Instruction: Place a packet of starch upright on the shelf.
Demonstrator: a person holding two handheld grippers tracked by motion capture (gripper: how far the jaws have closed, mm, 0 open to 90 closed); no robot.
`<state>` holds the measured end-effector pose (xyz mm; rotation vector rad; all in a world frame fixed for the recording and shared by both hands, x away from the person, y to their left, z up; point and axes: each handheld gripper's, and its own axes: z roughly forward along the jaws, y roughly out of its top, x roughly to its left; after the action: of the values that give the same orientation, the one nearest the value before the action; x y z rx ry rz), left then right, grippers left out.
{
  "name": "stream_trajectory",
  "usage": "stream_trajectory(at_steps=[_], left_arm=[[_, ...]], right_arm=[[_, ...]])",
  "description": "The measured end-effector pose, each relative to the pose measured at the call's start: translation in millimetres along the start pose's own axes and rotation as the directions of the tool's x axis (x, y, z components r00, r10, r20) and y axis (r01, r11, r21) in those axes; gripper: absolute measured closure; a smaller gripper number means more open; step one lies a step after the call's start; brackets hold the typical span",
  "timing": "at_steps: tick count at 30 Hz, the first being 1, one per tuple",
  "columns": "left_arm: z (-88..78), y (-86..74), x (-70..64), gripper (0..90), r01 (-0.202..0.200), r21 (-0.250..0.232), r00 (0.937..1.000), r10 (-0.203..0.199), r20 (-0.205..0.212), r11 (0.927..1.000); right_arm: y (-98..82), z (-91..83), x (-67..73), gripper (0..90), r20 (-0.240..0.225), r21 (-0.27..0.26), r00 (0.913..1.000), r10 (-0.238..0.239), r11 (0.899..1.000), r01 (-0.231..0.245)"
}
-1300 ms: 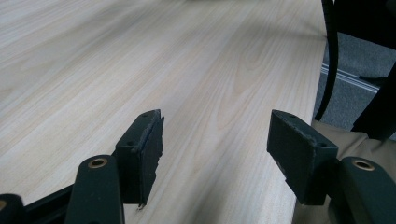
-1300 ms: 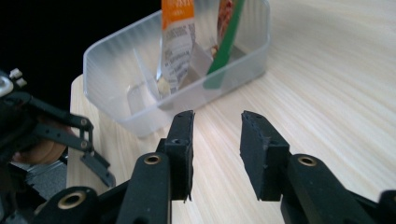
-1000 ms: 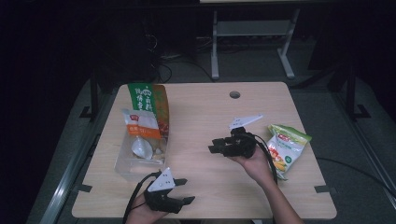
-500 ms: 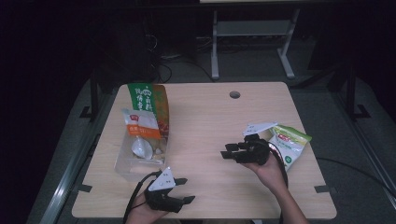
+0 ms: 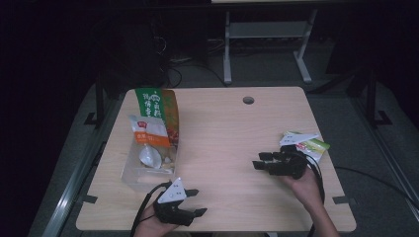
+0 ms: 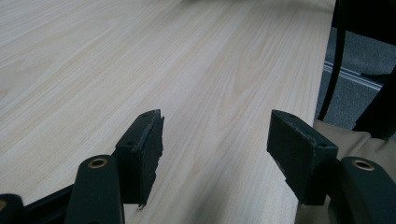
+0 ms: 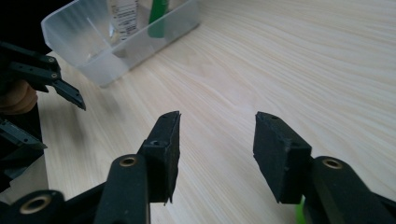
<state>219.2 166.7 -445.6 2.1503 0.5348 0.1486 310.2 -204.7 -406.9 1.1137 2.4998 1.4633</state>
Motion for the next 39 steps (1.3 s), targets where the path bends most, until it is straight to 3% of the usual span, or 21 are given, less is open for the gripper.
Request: stream_trajectory(at_steps=[10, 20, 25, 30, 39], left_arm=[[-1.6, 0.8, 0.8, 35.4, -0.004, -0.003, 0.9999, 0.004, -0.014, 1.0], [-1.9, 1.1, 1.4, 35.5, -0.005, -0.005, 0.9998, 0.005, -0.017, 1.0], [-2.2, 1.1, 1.7, 35.5, -0.004, -0.006, 0.9998, 0.003, -0.017, 1.0], [-2.1, 1.3, 1.7, 35.5, -0.006, -0.005, 0.9998, 0.006, -0.018, 1.0], [-2.1, 1.5, 1.8, 35.5, -0.006, -0.005, 0.9998, 0.006, -0.02, 1.0]], right_arm=[[-14.9, -34.5, -15.5, 48.1, 0.074, -0.006, 0.996, 0.049, 0.999, -0.049], [-30.1, -68.8, -36.1, 47.2, 0.176, -0.005, 0.9787, 0.106, 0.994, -0.107], [-37.4, -80.4, -46.9, 46.8, 0.228, 0.0, 0.964, 0.137, 0.99, -0.141], [-45.1, -87.3, -59.4, 45.9, 0.292, 0.017, 0.9418, 0.166, 0.984, -0.179], [-60.0, -97.0, -82.2, 43.6, 0.353, 0.004, 0.9066, 0.232, 0.968, -0.249]])
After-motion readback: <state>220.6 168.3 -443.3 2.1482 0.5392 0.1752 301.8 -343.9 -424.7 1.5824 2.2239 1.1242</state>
